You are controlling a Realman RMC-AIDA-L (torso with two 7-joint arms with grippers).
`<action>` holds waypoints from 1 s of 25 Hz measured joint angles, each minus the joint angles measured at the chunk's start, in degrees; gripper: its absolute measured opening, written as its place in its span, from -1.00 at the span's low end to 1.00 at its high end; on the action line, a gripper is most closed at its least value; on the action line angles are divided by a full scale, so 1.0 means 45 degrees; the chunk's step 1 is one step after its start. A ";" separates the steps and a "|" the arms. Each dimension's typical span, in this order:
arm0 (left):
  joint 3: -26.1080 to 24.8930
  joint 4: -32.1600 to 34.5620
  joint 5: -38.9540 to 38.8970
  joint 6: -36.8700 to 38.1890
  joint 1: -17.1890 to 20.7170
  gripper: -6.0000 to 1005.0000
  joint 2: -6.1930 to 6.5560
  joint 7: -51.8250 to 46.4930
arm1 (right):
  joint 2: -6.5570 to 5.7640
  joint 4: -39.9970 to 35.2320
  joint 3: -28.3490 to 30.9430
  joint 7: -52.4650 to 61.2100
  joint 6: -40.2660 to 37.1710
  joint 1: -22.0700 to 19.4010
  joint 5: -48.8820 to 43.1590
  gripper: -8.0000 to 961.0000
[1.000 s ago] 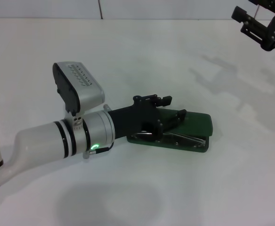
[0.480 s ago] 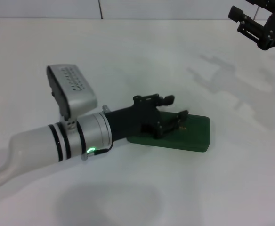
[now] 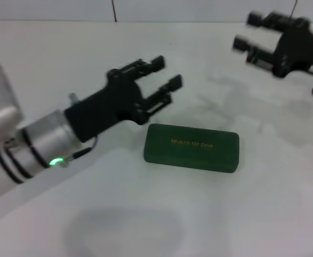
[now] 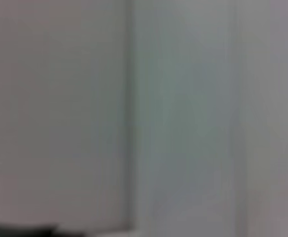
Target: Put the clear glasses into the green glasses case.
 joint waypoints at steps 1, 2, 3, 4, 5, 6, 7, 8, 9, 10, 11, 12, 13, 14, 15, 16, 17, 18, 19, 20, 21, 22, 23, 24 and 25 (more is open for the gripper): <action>-0.0272 -0.0214 0.0045 0.0398 0.0014 0.06 0.0082 0.0008 | -0.0132 0.0006 -0.0175 0.0394 -0.0135 0.0209 -0.0463 0.18; -0.0399 -0.0400 0.0081 0.0761 0.0030 0.06 0.0169 0.0044 | -0.0278 0.0039 -0.0329 0.0840 -0.0366 0.0474 -0.1009 0.18; -0.0481 -0.0555 0.0092 0.1057 0.0057 0.06 0.0270 0.0092 | -0.0360 0.0077 -0.0396 0.1073 -0.0546 0.0637 -0.1352 0.18; -0.0506 -0.0651 0.0094 0.1261 0.0084 0.06 0.0342 0.0146 | -0.0458 0.0153 -0.0424 0.1303 -0.0885 0.0836 -0.1800 0.18; -0.0523 -0.0797 0.0078 0.1677 0.0227 0.06 0.0534 0.0348 | -0.0514 0.0173 -0.0427 0.1344 -0.1163 0.0925 -0.2055 0.18; -0.0523 -0.0797 0.0078 0.1677 0.0227 0.06 0.0534 0.0348 | -0.0559 0.0178 -0.0427 0.1360 -0.1393 0.0978 -0.2234 0.18; -0.0521 -0.0797 0.0071 0.1781 0.0295 0.06 0.0575 0.0433 | -0.0579 0.0166 -0.0429 0.1363 -0.1616 0.0989 -0.2396 0.18; -0.0525 -0.0790 0.0061 0.1889 0.0390 0.06 0.0622 0.0545 | -0.0595 0.0138 -0.0430 0.1364 -0.1770 0.0993 -0.2522 0.18; -0.0525 -0.0768 0.0064 0.1991 0.0489 0.06 0.0663 0.0666 | -0.0604 0.0090 -0.0435 0.1366 -0.1956 0.1007 -0.2738 0.18; -0.0525 -0.0752 0.0070 0.2043 0.0534 0.06 0.0687 0.0726 | -0.0609 0.0075 -0.0438 0.1372 -0.2015 0.1036 -0.2862 0.18; -0.0526 -0.0737 0.0090 0.2100 0.0584 0.06 0.0723 0.0795 | -0.0610 0.0061 -0.0455 0.1381 -0.2079 0.1078 -0.3037 0.18; -0.0526 -0.0735 0.0112 0.2128 0.0606 0.06 0.0762 0.0840 | -0.0607 0.0050 -0.0489 0.1391 -0.2109 0.1126 -0.3195 0.18; -0.0523 -0.0735 0.0164 0.2157 0.0622 0.06 0.0805 0.0869 | -0.0581 0.0033 -0.0524 0.1404 -0.2147 0.1198 -0.3417 0.18; -0.0520 -0.0738 0.0198 0.2182 0.0626 0.06 0.0841 0.0889 | -0.0544 0.0019 -0.0552 0.1429 -0.2184 0.1273 -0.3639 0.18; -0.0515 -0.0754 0.0256 0.2225 0.0627 0.06 0.0914 0.0917 | -0.0507 0.0016 -0.0559 0.1459 -0.2203 0.1322 -0.3759 0.18; -0.0514 -0.0764 0.0283 0.2252 0.0628 0.06 0.0945 0.0930 | -0.0462 0.0010 -0.0559 0.1515 -0.2245 0.1389 -0.3878 0.18; -0.0514 -0.0777 0.0305 0.2277 0.0634 0.08 0.0998 0.0940 | -0.0433 0.0010 -0.0546 0.1560 -0.2284 0.1427 -0.3922 0.18; -0.0513 -0.0775 0.0317 0.2284 0.0644 0.09 0.1033 0.0941 | -0.0414 0.0009 -0.0528 0.1595 -0.2351 0.1435 -0.3925 0.18; -0.0513 -0.0766 0.0319 0.2298 0.0652 0.10 0.1063 0.0941 | -0.0396 0.0007 -0.0511 0.1616 -0.2407 0.1435 -0.3920 0.18; -0.0514 -0.0750 0.0321 0.2347 0.0663 0.12 0.1109 0.0941 | -0.0368 0.0000 -0.0485 0.1618 -0.2466 0.1431 -0.3915 0.18; -0.0513 -0.0750 0.0323 0.2394 0.0669 0.13 0.1140 0.0941 | -0.0338 -0.0027 -0.0484 0.1606 -0.2500 0.1427 -0.3912 0.22; -0.0514 -0.0764 0.0324 0.2457 0.0673 0.15 0.1175 0.0941 | -0.0273 -0.0119 -0.0496 0.1540 -0.2544 0.1408 -0.3915 0.25; -0.0516 -0.0786 0.0326 0.2501 0.0679 0.16 0.1196 0.0941 | -0.0159 -0.0302 -0.0530 0.1390 -0.2569 0.1347 -0.3934 0.28; -0.0518 -0.0803 0.0328 0.2528 0.0681 0.17 0.1206 0.0941 | -0.0159 -0.0302 -0.0530 0.1390 -0.2569 0.1347 -0.3934 0.31; -0.0519 -0.0818 0.0329 0.2544 0.0681 0.19 0.1211 0.0940 | -0.0068 -0.0459 -0.0547 0.1277 -0.2576 0.1288 -0.3946 0.35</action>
